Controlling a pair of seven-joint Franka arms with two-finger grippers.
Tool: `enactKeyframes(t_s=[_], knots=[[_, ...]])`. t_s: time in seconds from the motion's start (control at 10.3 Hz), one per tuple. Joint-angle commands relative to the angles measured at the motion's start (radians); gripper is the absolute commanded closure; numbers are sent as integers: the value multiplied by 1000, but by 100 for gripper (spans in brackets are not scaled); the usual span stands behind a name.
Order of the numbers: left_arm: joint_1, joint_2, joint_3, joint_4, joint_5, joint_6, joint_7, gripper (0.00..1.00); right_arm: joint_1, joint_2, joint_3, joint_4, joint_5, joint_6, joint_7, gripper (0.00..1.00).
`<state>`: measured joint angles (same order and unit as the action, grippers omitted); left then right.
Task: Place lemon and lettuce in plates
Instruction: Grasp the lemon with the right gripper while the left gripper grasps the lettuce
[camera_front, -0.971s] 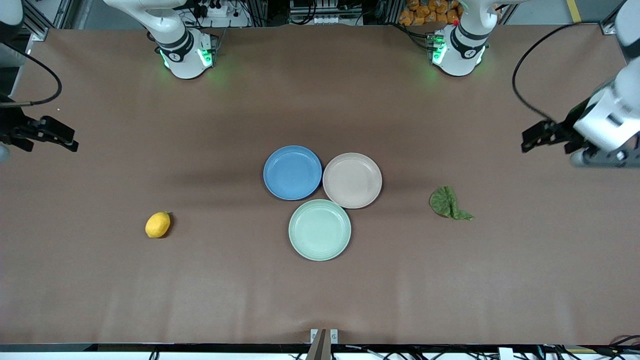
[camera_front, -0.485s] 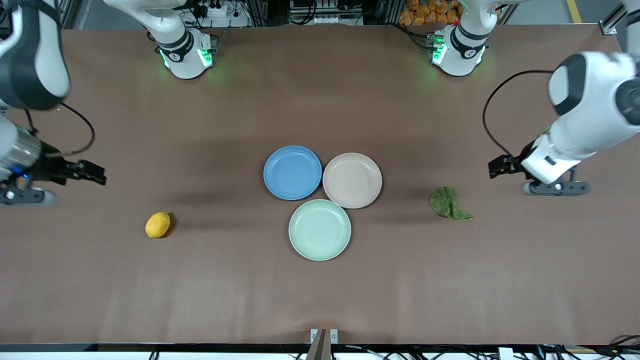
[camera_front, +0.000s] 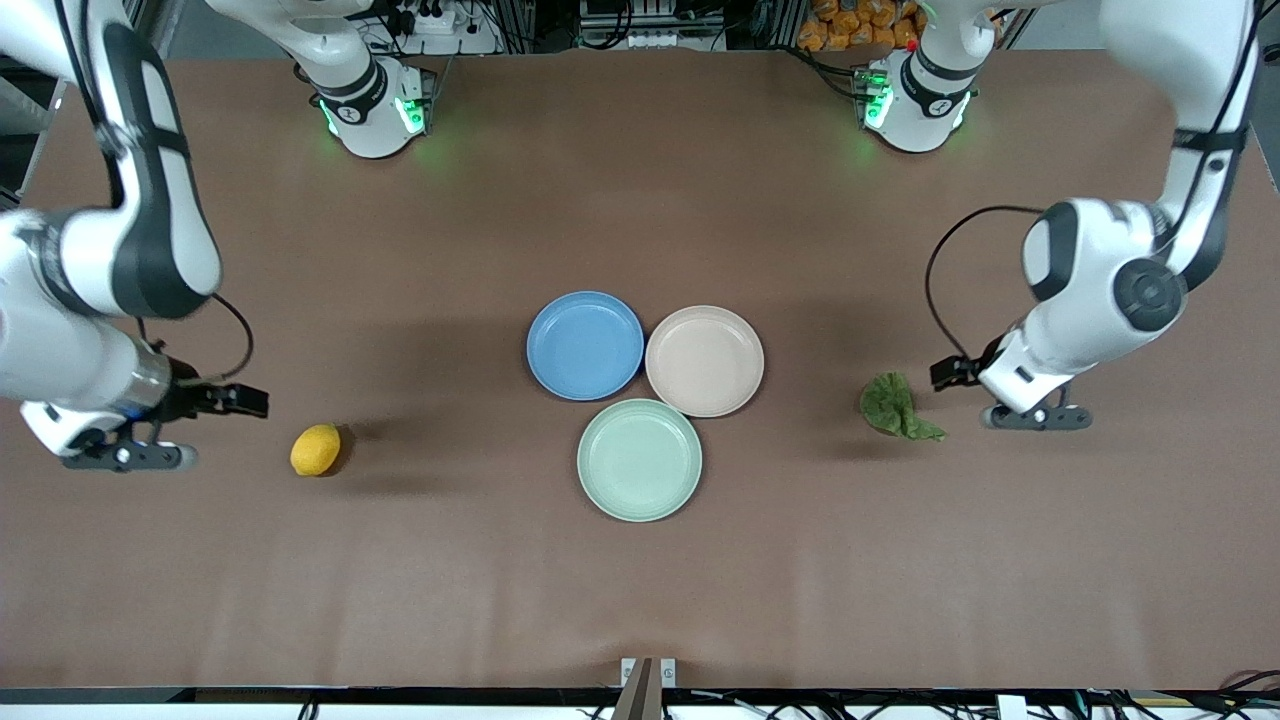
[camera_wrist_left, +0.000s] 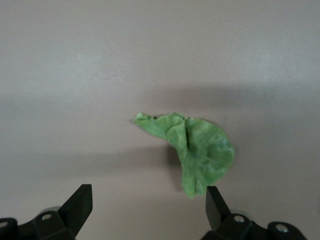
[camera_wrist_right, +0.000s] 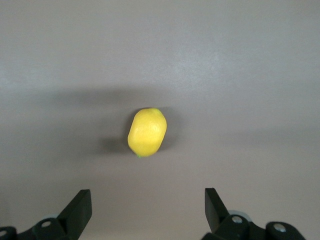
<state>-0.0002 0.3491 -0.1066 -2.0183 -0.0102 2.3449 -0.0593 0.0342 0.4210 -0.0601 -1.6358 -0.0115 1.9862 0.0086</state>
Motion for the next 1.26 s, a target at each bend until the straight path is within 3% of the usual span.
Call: enactKeyframes(t_s=[0.0,0.29,0.58,0.87,0.97,1.07,1.17], knots=[[-29,74,-8,13,18,71,-72,0,-4,89,3,24,-4,57,57,0],[-66,132,-7,21,18,126,-155,7,3,179,3,44,-4,76,140,0],[-57,172,-7,13,18,157,-159,36,3,240,3,42,51,126,185,0],[-63,183,-5,15,18,157,-216,91,4,288,3,42,56,164,185,0],[-69,183,-5,16,18,157,-244,100,3,301,3,42,56,184,183,0],[-92,176,-2,15,32,154,-263,100,1,309,3,37,56,206,176,0],[-110,163,1,18,54,151,-305,100,3,308,3,36,56,204,172,60]])
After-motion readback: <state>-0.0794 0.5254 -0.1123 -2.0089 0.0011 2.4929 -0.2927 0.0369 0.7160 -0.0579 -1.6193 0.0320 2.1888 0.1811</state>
